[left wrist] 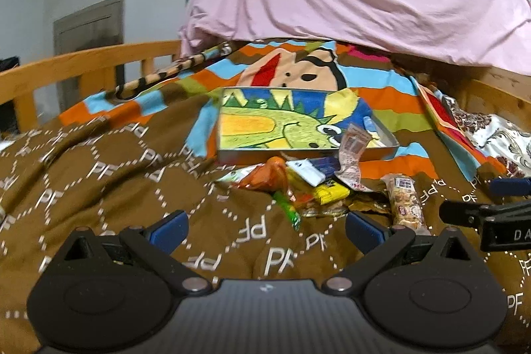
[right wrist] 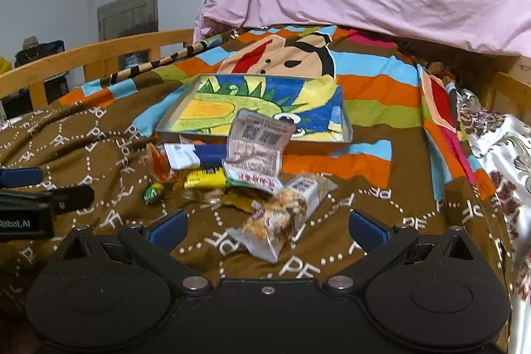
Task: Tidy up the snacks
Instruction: 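Grasp the blue-and-white box with the left tool while the right tool grasps the nut-bar packet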
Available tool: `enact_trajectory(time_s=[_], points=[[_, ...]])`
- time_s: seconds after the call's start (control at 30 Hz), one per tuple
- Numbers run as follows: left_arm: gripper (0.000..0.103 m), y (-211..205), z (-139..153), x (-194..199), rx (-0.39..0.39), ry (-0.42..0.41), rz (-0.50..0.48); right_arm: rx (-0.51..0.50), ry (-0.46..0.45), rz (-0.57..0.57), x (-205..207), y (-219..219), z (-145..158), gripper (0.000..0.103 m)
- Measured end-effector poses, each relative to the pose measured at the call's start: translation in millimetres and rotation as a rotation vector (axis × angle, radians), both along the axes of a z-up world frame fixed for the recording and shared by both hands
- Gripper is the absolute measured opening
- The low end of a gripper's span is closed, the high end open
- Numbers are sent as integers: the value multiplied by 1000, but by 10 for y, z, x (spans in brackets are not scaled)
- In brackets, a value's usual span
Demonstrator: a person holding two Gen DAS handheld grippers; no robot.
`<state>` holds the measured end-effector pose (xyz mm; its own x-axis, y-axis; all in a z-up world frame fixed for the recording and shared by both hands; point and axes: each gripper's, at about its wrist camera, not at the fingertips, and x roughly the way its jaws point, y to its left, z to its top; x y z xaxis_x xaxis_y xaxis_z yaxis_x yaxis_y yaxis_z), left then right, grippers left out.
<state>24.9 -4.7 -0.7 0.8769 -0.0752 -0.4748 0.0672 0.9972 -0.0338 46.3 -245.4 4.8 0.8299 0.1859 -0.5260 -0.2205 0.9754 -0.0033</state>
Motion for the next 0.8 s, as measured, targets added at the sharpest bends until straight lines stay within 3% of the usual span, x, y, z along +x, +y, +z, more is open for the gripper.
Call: enact_trajectory(time_s=[0.3,0.8], points=[[103,-6,119,520,10,20,-107,-45,55,22,326,28,-140,102],[103,-375,-27,1392,247,36,-367,42,142,-122,941,182,-547,99]])
